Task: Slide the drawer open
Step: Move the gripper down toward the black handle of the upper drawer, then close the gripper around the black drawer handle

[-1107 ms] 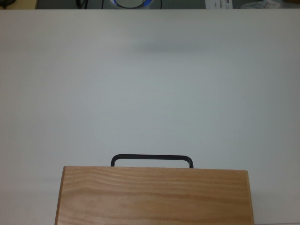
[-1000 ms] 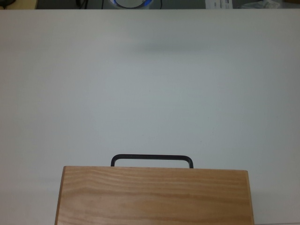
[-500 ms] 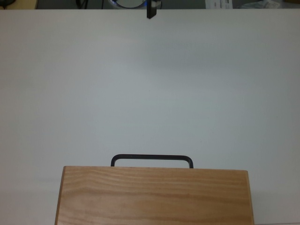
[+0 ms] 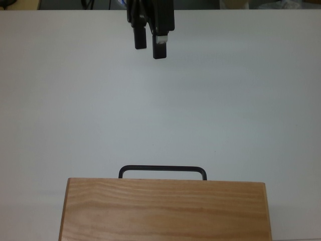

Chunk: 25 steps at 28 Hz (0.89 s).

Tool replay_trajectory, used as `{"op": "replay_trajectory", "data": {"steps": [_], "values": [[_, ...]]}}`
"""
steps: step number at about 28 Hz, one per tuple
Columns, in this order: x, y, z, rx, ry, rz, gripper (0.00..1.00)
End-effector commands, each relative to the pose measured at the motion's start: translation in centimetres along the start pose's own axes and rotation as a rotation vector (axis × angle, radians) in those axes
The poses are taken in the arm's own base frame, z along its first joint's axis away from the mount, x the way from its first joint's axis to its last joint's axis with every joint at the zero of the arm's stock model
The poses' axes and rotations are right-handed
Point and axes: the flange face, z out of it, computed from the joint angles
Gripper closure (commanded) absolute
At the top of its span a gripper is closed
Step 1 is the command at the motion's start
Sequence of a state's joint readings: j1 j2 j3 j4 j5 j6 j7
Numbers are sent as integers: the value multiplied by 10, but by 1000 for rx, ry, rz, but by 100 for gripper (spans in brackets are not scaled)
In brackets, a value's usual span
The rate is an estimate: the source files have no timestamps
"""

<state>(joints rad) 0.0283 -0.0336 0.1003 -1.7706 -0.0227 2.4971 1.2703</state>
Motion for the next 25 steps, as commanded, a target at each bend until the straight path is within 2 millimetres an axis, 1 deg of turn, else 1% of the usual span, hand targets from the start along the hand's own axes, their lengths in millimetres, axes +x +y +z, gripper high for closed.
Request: {"op": "replay_trajectory", "data": {"steps": [1,2,4,5,8,9,13,14,18,19,22,25], "values": [[-21,47,-3,91,22,45,0],[-21,47,-1,109,22,55,1],[-19,47,22,119,3,94,1],[-17,46,30,119,-3,109,1],[-12,42,46,129,-19,152,1],[-10,41,58,140,-24,175,2],[-5,39,91,163,-23,202,2],[-4,37,106,165,-24,204,2],[-1,31,138,165,-28,208,2],[3,28,151,164,-26,207,2],[6,22,166,171,-25,204,2],[11,11,180,191,-23,206,3]]}}
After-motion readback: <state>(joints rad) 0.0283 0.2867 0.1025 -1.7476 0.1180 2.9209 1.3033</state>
